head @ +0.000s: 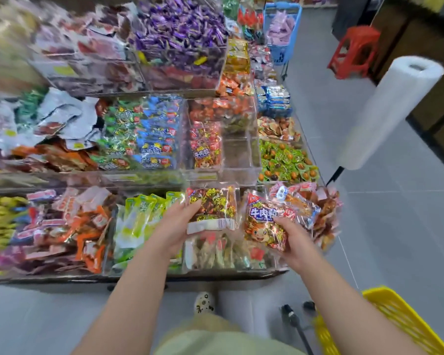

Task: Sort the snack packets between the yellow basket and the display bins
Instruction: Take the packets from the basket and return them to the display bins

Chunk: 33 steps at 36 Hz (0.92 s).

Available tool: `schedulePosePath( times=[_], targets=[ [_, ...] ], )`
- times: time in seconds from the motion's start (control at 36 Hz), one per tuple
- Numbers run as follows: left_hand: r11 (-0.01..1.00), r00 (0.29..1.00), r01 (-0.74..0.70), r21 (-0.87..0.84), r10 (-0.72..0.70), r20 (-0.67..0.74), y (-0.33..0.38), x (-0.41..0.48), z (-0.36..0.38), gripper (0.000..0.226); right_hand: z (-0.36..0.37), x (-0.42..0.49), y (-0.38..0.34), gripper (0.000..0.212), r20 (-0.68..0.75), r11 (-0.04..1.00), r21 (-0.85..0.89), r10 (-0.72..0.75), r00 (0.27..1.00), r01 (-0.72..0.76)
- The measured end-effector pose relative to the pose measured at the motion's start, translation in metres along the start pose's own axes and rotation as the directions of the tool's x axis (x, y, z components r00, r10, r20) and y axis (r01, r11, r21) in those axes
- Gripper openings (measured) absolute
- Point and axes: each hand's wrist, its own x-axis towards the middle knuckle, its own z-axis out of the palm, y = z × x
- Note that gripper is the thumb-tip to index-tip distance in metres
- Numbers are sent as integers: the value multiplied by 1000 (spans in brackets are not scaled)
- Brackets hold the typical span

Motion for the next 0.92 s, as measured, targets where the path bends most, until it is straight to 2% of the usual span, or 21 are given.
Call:
schedulePosePath(
  times=[0.06,0.11,0.14,0.17,0.28,0.31,0.39,0.47,0.56,0.64,0.69,0.75,0.78,0.83,0.92],
  targets=[
    [978,996,-36,205,51,-68,12,22,-6,17,28,12,-6,59,-8,1000,-18,-16,1000,16],
    [933,994,-56,356,87,-73,24,43,-12,42,52,23,-12,33,23,999,34,-28,999,28],
    [933,994,-68,354,96,-61,30,50,-14,47,62,29,-14,20,31,996,80,-30,999,28],
    [940,994,-74,333,95,-46,36,58,-16,48,71,34,-16,17,32,991,130,-38,999,33],
    [923,995,-99,371,90,41,56,86,-24,61,99,49,-25,26,35,968,244,-69,997,59],
    [913,993,-109,393,86,76,60,91,-25,58,104,52,-27,26,38,964,258,-75,996,62],
    [865,971,-180,469,82,223,69,105,-25,26,115,59,-32,26,13,968,236,-88,996,83],
    [855,943,-211,474,50,330,75,115,-23,27,118,66,-36,20,0,973,212,-96,995,94],
    [803,960,-174,570,11,279,79,124,-19,30,118,71,-40,21,-6,981,162,-105,994,104],
    [884,949,-42,467,-111,295,88,129,-11,52,120,75,-44,28,22,988,122,-97,995,93],
    [933,931,72,351,-190,313,93,131,-10,77,121,79,-49,20,32,988,135,-83,996,78],
    [972,902,128,199,-198,383,100,133,-12,101,122,83,-55,16,33,985,164,-68,997,61],
    [978,893,157,137,-200,403,103,135,-13,104,123,85,-58,17,30,983,178,-58,998,52],
    [976,886,198,87,-216,411,111,136,-12,95,122,90,-64,20,33,982,187,-37,999,30],
    [971,933,160,177,-208,295,112,146,-7,70,118,97,-76,23,54,988,155,-31,998,22]
  ],
)
